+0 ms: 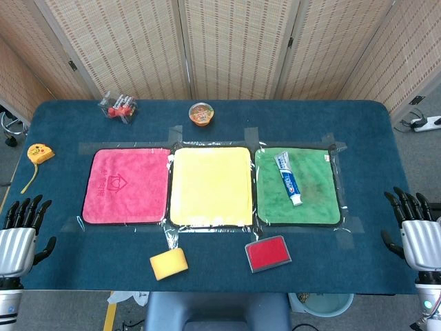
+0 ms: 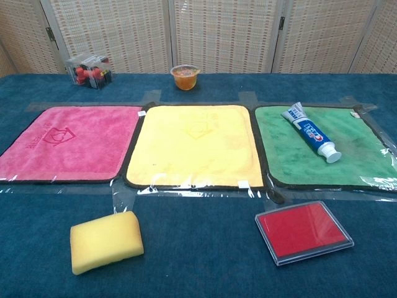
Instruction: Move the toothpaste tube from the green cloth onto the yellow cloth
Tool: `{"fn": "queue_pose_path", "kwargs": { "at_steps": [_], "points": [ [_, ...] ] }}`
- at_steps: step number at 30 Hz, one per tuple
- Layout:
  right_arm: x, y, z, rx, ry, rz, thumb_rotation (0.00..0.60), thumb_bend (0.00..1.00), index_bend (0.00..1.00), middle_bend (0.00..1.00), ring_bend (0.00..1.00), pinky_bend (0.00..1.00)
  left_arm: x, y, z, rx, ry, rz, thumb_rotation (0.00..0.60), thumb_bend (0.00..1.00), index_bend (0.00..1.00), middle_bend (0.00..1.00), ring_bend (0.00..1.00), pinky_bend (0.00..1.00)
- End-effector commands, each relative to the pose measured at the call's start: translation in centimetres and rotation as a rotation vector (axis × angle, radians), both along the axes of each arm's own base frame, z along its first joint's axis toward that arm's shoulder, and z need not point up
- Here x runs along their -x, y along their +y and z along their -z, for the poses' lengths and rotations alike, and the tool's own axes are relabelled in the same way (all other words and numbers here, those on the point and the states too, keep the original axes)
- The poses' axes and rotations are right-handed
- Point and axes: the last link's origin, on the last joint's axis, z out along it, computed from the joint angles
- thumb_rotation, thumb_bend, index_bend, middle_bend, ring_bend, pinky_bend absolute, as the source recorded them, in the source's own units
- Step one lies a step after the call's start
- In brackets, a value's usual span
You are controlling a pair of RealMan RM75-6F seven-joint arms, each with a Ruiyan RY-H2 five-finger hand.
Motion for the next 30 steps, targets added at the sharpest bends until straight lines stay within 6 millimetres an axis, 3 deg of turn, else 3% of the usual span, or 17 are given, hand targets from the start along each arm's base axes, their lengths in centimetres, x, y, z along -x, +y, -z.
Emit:
{"fn": "queue_pose_path", "kwargs": {
  "at_steps": [1, 20, 30],
  "points": [
    [0.0, 0.0, 0.1, -0.001, -0.002, -0.005, 0.600, 0.36, 0.10, 0.08, 0.10, 0.04, -0.1, 0.0, 0.0, -0.007, -0.001, 0.004, 0.600, 0.38, 0.13, 0.08, 0.06, 0.00],
    [0.7, -0.3, -0.2, 0.013, 0.010, -0.003, 0.600, 0.36, 0.10, 0.08, 0.10, 0.04, -0.5, -0.1, 0.2, -0.017, 0.005, 0.010, 0.600, 0.38, 0.13, 0.08, 0.07, 0.00],
    [0.8, -3.8, 0.4, -0.008, 0.060, -0.015, 0.600, 0.36, 0.10, 0.08, 0.10, 0.04, -0.5, 0.1, 0.4, -0.011, 0.009, 0.001, 0.600, 0.38, 0.13, 0.08, 0.07, 0.00]
  ]
}}
